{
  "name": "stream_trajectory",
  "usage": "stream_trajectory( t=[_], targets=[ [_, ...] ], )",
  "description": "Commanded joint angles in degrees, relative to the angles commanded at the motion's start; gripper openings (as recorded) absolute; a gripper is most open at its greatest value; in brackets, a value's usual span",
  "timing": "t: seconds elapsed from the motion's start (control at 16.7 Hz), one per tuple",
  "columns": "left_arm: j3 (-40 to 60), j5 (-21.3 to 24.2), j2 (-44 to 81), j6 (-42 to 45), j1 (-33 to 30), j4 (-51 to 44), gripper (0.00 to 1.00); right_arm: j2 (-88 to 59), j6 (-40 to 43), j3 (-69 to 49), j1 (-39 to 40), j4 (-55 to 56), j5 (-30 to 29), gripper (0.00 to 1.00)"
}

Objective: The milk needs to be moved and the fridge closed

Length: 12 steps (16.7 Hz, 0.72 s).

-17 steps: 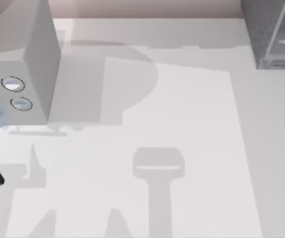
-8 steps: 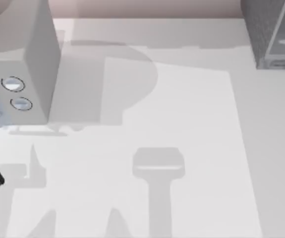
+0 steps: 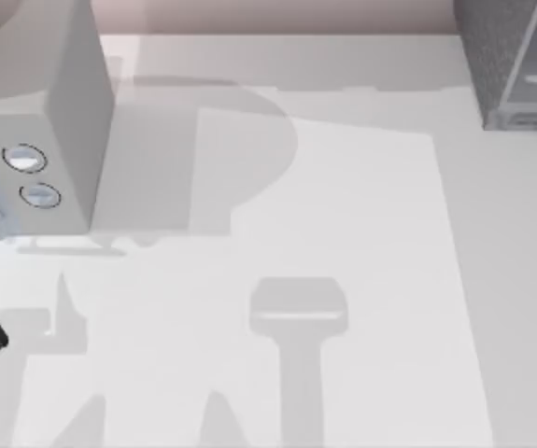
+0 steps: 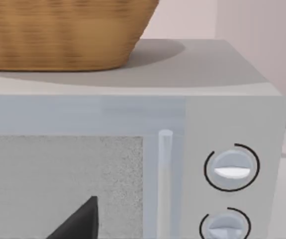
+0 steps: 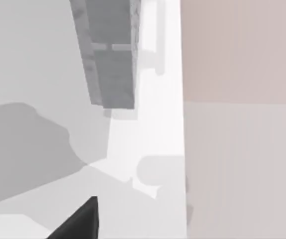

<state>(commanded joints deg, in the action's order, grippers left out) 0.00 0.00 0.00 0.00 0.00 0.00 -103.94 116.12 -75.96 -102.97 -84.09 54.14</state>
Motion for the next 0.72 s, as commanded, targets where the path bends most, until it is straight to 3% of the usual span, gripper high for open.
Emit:
stream_trajectory(
  t=[0.72],
  targets=[
    [0.0,0.0,0.0,0.0,0.0,0.0,1.0,-0.62,-29.32,1.82,17.23,22.83,-4.14,1.0]
  ],
)
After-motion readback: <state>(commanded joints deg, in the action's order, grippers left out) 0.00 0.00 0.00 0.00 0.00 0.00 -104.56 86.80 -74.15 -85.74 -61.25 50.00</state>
